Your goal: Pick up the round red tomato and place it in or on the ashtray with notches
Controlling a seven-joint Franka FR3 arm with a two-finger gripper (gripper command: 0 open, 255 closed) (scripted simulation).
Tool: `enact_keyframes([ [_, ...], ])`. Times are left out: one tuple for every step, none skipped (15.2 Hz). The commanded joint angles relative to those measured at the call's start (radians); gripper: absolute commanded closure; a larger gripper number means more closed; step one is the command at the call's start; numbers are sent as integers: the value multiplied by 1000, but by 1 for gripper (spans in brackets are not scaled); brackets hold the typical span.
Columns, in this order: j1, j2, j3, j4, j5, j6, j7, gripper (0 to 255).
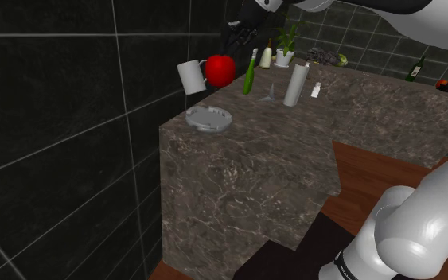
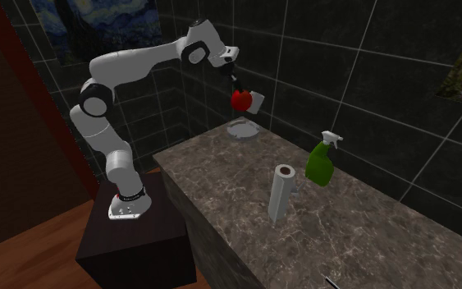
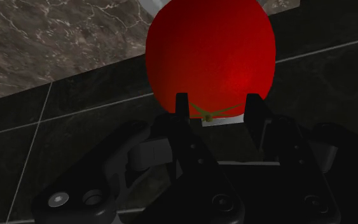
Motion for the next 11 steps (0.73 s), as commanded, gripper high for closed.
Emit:
enact_keyframes([
  [2,-5,5,-34,-3,30,8,255],
  [2,-10,5,-53,-3,44,8,255],
  [2,-14,5,-71,-3,58,7,255],
  [2,-18,5,-89,-2,72,7,255],
  [2,-22,5,-107,-2,86,6,255],
  [2,-25,6,-124,-2,100,6,255],
  [2,-29,6,-141,-2,114,5,255],
  [3,-32,6,-158,-2,128,5,255],
  [3,-34,6,-174,-1,141,4,255],
  [3,-37,6,-191,-1,155,4,255],
  [3,-39,6,-207,-1,169,3,255],
])
